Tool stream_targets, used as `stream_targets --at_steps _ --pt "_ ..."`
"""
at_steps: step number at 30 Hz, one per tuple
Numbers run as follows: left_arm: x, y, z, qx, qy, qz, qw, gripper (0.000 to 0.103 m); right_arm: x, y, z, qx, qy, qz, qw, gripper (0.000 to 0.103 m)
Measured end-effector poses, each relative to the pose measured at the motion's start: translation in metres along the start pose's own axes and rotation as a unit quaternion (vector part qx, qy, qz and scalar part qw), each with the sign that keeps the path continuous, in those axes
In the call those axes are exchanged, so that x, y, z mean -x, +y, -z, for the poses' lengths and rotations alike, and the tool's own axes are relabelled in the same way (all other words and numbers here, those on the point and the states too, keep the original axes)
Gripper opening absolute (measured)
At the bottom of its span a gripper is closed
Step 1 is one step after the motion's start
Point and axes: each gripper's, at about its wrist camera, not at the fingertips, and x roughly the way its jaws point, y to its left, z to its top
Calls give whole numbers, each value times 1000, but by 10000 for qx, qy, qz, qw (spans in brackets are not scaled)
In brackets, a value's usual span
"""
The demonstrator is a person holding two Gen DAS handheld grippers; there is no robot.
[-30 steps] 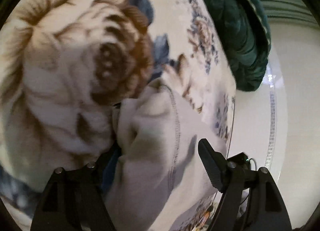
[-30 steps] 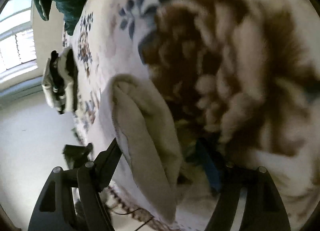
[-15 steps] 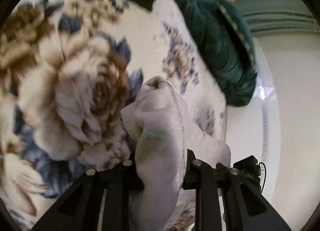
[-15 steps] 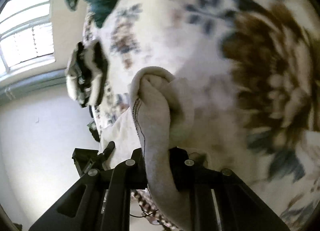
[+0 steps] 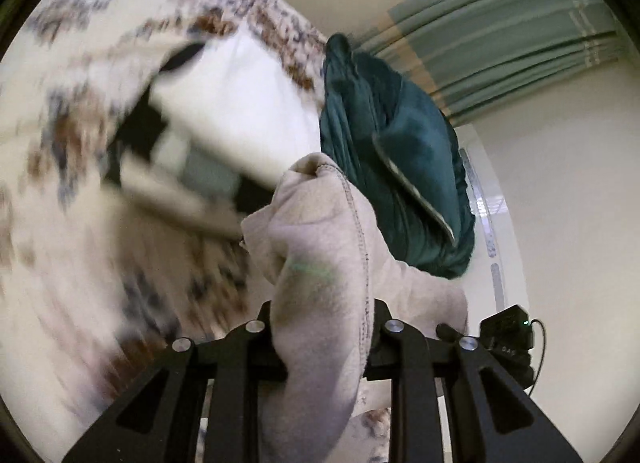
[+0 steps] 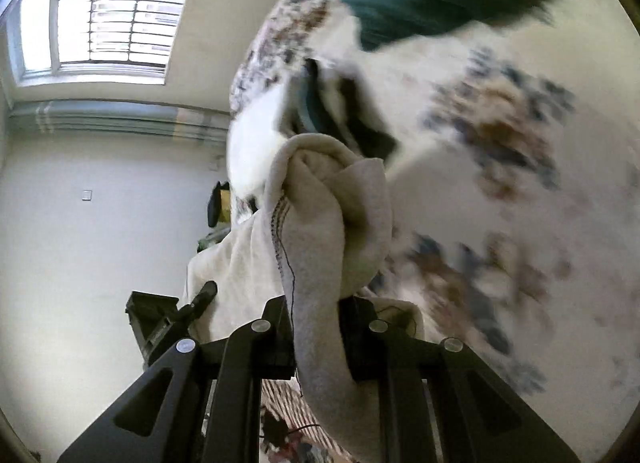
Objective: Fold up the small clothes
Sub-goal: 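Lift the folded top with both tools and place it on the clothes stack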
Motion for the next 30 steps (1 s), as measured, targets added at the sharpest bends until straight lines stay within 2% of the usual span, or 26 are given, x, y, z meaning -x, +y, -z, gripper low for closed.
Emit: stream_targets --at_steps 4,7,11,13,17,20,21,23,24,25,26,27,28,29,30 --pt "-4 8 -94 -443 -7 -117 9990 21 -61 63 -56 74 -294 -57 9995 16" --pt "-20 19 -158 -527 -51 -205 9984 21 -99 88 -101 58 -447 -61 9990 16" --pt "-46 34 -214 -622 -11 -429 9971 21 -151 104 -158 24 -489 26 9988 16" --pt "-63 46 -233 -586 87 -576 9966 24 -178 105 -185 47 -453 199 9988 16" --pt "-97 74 -246 -456 386 -1077 9924 28 -212 99 -217 103 -334 613 9975 16" --pt "-101 84 -244 -504 333 -1405 9882 35 -232 87 -232 99 -208 1078 9939 18" --pt "-100 87 -239 -505 306 -1576 9857 40 -235 83 -235 61 -196 1180 9928 24" --pt "-95 88 -236 -528 252 -1923 9796 57 -237 80 -238 55 -195 1412 9898 32" --pt "-89 87 -230 -564 142 -2030 9774 61 -236 85 -238 160 -246 1626 9863 43" --pt "-85 86 -227 -599 73 -2097 9759 72 -233 90 -237 269 -315 1789 9830 51" --pt "-81 83 -223 -674 11 -2192 9733 83 -231 96 -235 407 -362 1950 9793 52" --pt "-77 77 -216 -825 -55 -2373 9679 86 -227 103 -232 510 -401 2092 9757 57" --pt "-75 73 -212 -930 -90 -2497 9638 88 -224 112 -227 693 -484 2388 9674 69" --pt "-73 68 -206 -1047 -127 -2622 9592 89 -220 119 -222 832 -552 2584 9609 74" --pt "-70 59 -197 -1188 -175 -2821 9518 90 -217 129 -212 1049 -644 2858 9503 85"
